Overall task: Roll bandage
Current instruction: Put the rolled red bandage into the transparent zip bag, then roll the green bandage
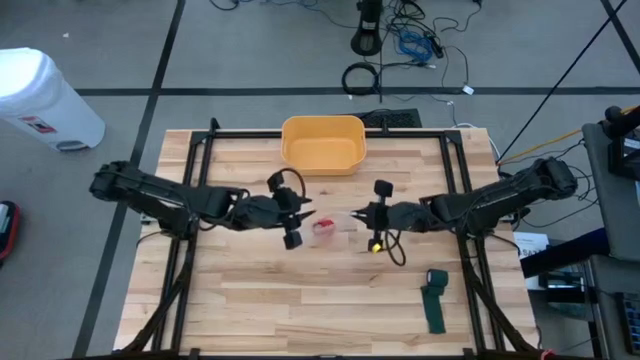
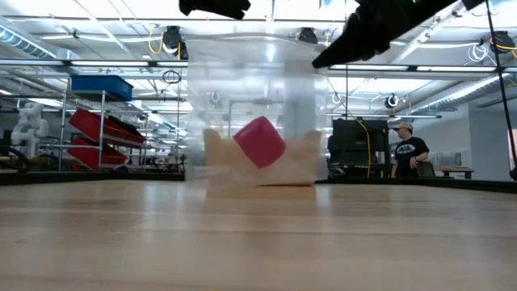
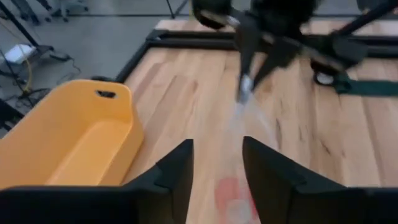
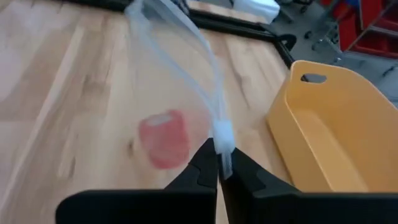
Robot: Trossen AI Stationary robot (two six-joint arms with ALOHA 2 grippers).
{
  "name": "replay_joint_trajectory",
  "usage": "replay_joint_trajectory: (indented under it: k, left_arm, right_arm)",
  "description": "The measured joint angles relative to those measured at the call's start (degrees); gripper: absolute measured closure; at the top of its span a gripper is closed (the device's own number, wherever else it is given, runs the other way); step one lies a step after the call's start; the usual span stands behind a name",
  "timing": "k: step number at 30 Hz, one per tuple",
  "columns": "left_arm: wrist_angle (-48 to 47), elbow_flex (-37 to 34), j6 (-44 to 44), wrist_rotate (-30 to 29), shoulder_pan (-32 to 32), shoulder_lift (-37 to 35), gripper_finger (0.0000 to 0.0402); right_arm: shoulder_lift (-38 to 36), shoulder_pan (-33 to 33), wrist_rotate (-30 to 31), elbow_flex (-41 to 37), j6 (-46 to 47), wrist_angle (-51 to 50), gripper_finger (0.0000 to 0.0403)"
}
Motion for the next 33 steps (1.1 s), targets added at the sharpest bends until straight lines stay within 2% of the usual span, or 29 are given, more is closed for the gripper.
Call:
replay_joint_trajectory:
  k: [3,5,8,14,18,22,26,33]
  left_arm:
    - [-2.25,-0.14,-1.74,-0.37,-0.79,-0.08,0.0246]
    - [-1.92,-0.89,-2.75,-0.66,-1.03,0.34,0.0245]
    - [-1.61,-1.85,-3.25,-1.13,-1.62,1.43,0.0245]
    - [1.4,-6.3,-5.61,-3.32,-2.98,1.92,0.0245]
    - [4.25,-9.4,-7.57,-3.99,-4.74,1.9,0.0245]
    - [8.03,-12.46,-8.62,-4.41,-5.52,1.92,0.0245]
    - [9.98,-14.11,-8.69,-4.64,-5.36,1.94,0.0245]
    - [11.61,-14.1,-8.67,-4.65,-5.36,1.92,0.0245]
  right_arm:
    - [0.35,-2.59,1.37,0.96,1.12,0.09,0.0402]
    - [0.73,-3.69,6.98,1.0,1.48,0.04,0.0402]
    - [2.39,-4.36,10.03,1.06,-1.06,0.14,0.0402]
    - [10.97,-3.92,8.7,0.98,-1.93,0.15,0.0402]
    - [17.64,-1.43,7.34,0.89,1.9,-0.07,0.0402]
    - [20.79,-1.71,8.75,0.87,5.68,0.96,0.0399]
    - [18.57,-2.53,9.58,0.87,5.57,0.97,0.0361]
    - [8.59,-3.06,5.96,0.87,5.32,-2.35,0.023]
